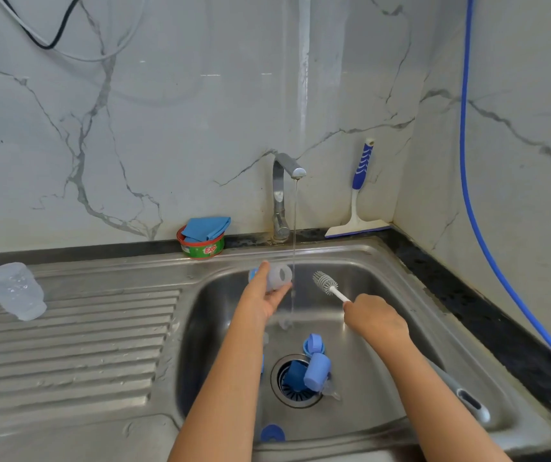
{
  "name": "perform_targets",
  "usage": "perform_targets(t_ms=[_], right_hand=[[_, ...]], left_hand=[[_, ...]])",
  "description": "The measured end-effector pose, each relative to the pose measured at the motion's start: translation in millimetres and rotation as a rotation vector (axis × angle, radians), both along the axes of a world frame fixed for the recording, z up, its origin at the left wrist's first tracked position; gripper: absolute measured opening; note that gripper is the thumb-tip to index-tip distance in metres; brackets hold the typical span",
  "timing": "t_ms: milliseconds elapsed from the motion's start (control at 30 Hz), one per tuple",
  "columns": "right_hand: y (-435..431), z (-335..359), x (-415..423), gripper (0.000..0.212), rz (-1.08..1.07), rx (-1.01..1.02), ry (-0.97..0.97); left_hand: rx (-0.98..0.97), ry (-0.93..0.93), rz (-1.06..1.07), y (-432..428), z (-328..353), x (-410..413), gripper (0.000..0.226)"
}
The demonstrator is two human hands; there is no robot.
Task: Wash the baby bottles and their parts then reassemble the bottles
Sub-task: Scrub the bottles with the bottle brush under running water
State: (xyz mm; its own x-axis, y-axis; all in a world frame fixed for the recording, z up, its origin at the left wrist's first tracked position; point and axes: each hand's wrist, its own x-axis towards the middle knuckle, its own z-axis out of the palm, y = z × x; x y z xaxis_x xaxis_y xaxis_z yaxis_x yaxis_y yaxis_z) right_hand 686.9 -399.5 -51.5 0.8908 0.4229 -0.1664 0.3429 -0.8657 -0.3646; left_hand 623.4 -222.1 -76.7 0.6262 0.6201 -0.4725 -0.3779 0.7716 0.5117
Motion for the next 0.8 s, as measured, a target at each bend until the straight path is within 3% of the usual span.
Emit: perform_targets(t_ms=[100,300,600,800], right_hand=[[-2,0,3,0.035,-0.013,-0.006,-0.009],[-1,-1,3,0.036,-0.013,-0.001,0.003],[0,1,2,0.037,0.007,0.014,0.014],[-2,2,2,0.037,0.002,0.021,0.0]], left_hand=[[-0.314,-0.148,-0.054,4,7,17,0.063],[-0.527,-0.255,-0.082,5,8,41,0.073],[-0.487,-0.217,-0.055,-2,1,41,0.068],[-0.245,-0.207,-0.05,-6,15,39,0.055]])
